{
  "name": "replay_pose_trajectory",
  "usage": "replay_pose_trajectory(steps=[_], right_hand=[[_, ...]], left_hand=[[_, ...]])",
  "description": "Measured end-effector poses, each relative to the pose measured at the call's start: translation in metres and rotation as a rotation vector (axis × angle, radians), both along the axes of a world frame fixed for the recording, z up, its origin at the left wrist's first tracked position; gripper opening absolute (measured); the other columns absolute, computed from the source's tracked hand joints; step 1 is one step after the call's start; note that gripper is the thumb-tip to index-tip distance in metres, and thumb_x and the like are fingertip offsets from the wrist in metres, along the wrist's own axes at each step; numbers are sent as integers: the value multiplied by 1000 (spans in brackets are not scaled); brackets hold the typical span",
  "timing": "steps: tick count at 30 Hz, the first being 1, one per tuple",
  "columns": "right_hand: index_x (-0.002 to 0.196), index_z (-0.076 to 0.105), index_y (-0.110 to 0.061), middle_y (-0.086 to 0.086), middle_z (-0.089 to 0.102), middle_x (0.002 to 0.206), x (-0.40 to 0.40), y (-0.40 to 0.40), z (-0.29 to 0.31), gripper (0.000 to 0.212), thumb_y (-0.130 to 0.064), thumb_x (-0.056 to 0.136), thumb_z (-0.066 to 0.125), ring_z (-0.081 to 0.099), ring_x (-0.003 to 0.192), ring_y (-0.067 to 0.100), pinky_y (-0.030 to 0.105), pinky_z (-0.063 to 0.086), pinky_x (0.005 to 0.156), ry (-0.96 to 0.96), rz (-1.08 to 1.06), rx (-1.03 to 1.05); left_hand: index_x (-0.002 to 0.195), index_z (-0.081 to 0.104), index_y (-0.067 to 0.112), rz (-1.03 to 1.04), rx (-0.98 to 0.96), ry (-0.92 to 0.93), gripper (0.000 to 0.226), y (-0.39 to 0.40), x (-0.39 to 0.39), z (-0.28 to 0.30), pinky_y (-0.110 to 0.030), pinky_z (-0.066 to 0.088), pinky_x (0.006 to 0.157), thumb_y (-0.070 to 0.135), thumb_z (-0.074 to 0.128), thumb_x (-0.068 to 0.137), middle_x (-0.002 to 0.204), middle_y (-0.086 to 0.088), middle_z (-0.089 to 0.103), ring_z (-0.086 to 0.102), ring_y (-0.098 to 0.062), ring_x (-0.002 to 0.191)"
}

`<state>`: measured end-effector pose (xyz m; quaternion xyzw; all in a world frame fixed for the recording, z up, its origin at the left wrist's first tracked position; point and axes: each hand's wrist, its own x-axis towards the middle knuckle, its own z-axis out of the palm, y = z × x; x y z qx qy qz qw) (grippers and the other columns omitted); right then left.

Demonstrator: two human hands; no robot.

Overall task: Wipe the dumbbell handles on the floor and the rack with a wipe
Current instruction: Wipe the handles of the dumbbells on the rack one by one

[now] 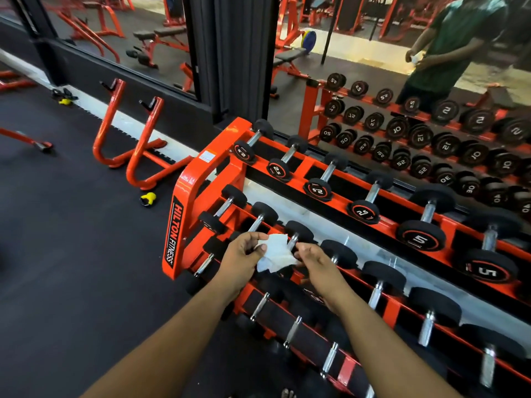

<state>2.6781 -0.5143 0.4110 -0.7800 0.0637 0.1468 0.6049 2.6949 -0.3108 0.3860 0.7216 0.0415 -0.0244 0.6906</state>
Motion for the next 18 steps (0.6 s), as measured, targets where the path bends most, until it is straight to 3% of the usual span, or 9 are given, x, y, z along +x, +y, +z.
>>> replay_pose_trajectory(steps=[2, 5, 10, 14, 18], right_hand=[[111, 67, -28, -12, 70, 100, 9, 4, 1, 27, -50, 98, 57, 65, 92, 8, 30, 54, 77, 66, 32, -33], [89, 72, -18, -5, 68, 75, 18, 0, -1, 11, -28, 94, 70, 56, 65, 8, 28, 47, 63, 49, 18, 48], [88, 67, -17, 0, 64, 81, 37, -23, -4, 7, -21, 95, 68, 56, 74, 9, 30, 50, 73, -62, -54, 124], [88, 67, -21, 8, 71, 89, 47, -33, -5, 7, -23, 95, 68, 66, 78, 19, 40, 59, 79, -117, 13, 102], [85, 66, -18, 4, 71, 80, 56, -42, -8, 10, -23, 93, 71, 68, 73, 26, 36, 60, 65, -218, -43, 88]], left_hand=[[110, 69, 24, -4, 1, -20, 26, -8, 1, 7, -28, 57, 85, 2, 61, 98, 103, 3, 74, 69, -14, 100], [113, 65, 28, -6, 26, -37, 34, -16, 1, 13, -37, 58, 85, -2, 58, 98, 102, -3, 72, 70, -21, 97], [117, 61, 41, -34, 282, -27, 45, -21, 8, 7, -27, 50, 80, 1, 58, 95, 94, 24, 64, 63, -2, 88], [118, 63, 28, -75, 315, -10, 16, -46, 16, 10, -23, 49, 83, 27, 60, 102, 107, 13, 71, 66, -5, 99], [85, 67, 21, -75, 256, 30, 17, -71, 21, 20, -12, 43, 58, 27, 64, 100, 67, 17, 68, 60, 3, 62]])
